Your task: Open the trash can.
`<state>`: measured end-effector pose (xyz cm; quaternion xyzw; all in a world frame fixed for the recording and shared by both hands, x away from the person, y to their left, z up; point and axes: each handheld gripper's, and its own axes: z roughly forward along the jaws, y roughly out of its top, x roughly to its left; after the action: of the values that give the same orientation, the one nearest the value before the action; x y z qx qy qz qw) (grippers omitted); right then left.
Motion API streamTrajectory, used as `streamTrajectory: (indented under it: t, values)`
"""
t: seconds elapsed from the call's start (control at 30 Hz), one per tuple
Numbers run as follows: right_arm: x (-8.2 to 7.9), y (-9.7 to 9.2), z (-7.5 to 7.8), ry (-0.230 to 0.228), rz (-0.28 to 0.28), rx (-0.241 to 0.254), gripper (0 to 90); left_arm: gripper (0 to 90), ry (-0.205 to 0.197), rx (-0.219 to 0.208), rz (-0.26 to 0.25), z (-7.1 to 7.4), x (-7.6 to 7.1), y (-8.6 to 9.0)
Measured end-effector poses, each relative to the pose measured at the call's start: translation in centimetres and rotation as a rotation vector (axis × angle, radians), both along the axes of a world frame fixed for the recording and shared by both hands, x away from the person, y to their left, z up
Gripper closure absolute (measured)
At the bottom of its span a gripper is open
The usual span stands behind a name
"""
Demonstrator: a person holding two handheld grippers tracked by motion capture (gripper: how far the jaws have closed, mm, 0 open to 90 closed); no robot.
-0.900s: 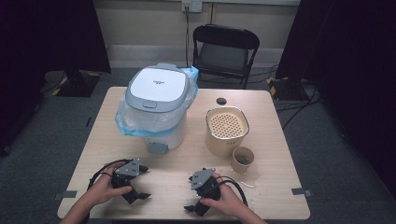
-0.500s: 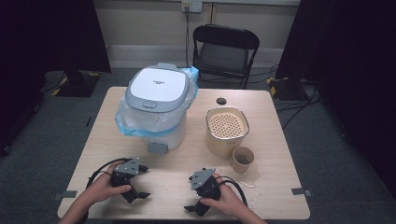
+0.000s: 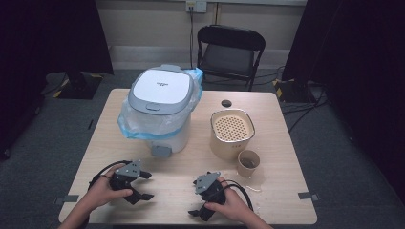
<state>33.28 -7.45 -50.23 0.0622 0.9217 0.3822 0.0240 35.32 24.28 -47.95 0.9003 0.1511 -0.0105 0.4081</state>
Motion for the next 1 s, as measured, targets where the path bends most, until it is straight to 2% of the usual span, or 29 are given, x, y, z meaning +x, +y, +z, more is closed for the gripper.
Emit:
streamTrajectory:
  t: [0.07, 0.1, 0.13, 0.23, 0.47, 0.5, 0.67, 0.73, 0.93, 0.97, 1.0]
  values:
    - [0.0, 0.0, 0.0, 0.000, 0.000, 0.000, 0.0, 16.9, 0.001, -0.004, 0.013, 0.6, 0.1, 0.0]
    - [0.0, 0.0, 0.0, 0.000, 0.000, -0.001, 0.0, 16.8, 0.022, -0.009, 0.031, 1.1, 0.3, 0.0]
    - [0.0, 0.0, 0.0, 0.000, 0.000, -0.001, 0.0, 16.7, 0.022, -0.009, 0.031, 1.1, 0.3, 0.0]
    - [0.0, 0.0, 0.0, -0.001, 0.000, -0.001, 0.0, 16.1, 0.043, -0.044, 0.060, 2.2, 0.7, 0.1]
    - [0.0, 0.0, 0.0, -0.001, -0.001, -0.001, 0.0, 18.9, 0.045, -0.025, 0.097, 3.9, 1.2, 0.2]
    - [0.0, 0.0, 0.0, -0.001, -0.001, -0.001, 0.0, 19.4, 0.057, -0.026, 0.110, 4.4, 1.4, 0.3]
    - [0.0, 0.0, 0.0, -0.002, -0.002, 0.000, 0.0, 25.6, 0.070, -0.022, 0.121, 5.1, 1.8, 0.4]
    - [0.0, 0.0, 0.0, -0.003, -0.003, -0.001, 0.0, 29.7, 0.083, -0.038, 0.138, 5.7, 2.1, 0.6]
    - [0.0, 0.0, 0.0, -0.001, -0.006, -0.003, 0.0, 37.2, 0.075, -0.045, 0.167, 7.1, 2.5, 1.1]
    - [0.0, 0.0, 0.0, -0.001, -0.005, -0.002, 0.0, 38.4, 0.076, -0.060, 0.194, 7.7, 2.7, 1.5]
    - [0.0, 0.0, 0.0, -0.002, -0.005, -0.002, 0.0, 40.9, 0.071, -0.073, 0.198, 8.0, 2.7, 1.7]
